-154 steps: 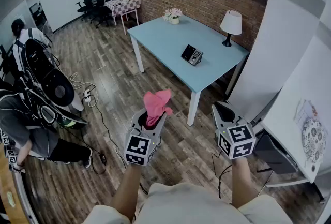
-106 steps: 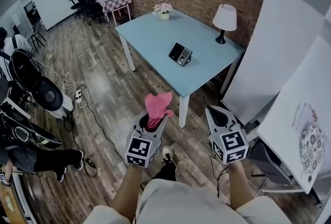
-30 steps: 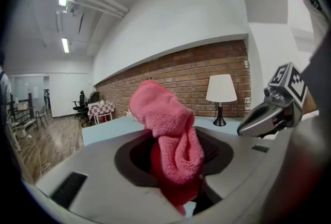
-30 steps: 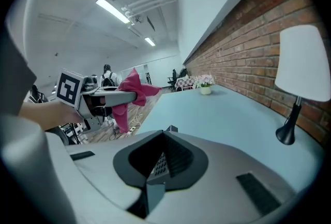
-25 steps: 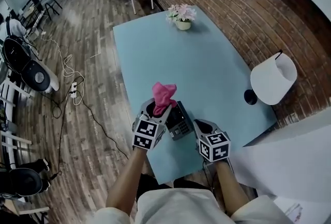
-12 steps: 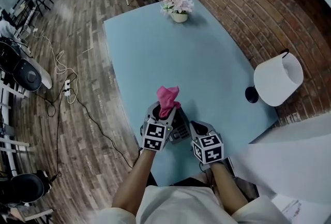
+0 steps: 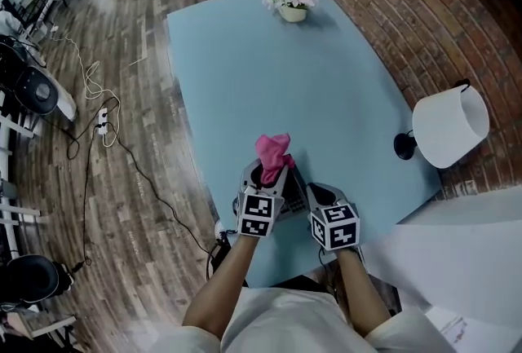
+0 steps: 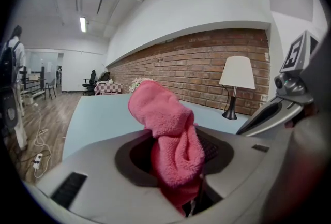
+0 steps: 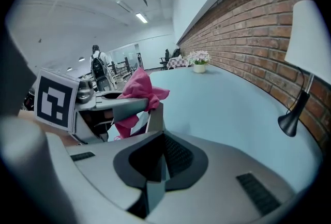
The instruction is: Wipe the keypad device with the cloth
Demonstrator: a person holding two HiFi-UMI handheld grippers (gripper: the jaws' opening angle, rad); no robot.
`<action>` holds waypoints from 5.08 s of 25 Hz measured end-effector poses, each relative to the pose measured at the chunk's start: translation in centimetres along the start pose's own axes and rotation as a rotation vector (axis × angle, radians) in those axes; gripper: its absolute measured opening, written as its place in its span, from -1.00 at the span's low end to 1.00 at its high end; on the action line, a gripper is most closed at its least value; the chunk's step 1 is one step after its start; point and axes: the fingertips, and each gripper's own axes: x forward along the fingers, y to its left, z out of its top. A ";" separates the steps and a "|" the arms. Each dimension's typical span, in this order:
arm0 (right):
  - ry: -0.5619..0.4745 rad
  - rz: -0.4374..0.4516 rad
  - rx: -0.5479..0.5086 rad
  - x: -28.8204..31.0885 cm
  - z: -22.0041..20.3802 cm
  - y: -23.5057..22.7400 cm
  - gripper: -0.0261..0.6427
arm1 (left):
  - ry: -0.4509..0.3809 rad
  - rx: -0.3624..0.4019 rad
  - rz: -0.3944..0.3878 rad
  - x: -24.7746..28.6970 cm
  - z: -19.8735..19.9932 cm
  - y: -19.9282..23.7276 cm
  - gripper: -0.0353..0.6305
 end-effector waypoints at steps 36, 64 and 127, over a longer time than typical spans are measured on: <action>-0.075 0.016 -0.065 -0.6 0.2 1.1 -0.86 | 0.066 -0.266 -0.025 -5.7 -8.3 -2.9 -0.28; -0.038 -0.035 -0.092 -1.2 -1.4 -0.3 -0.85 | -0.040 -0.130 -0.077 -1.8 -2.6 -1.0 -0.27; -0.082 0.019 -0.001 -1.1 -1.7 -0.5 -0.86 | -0.019 -0.061 -0.205 -3.9 -2.3 -6.5 -0.26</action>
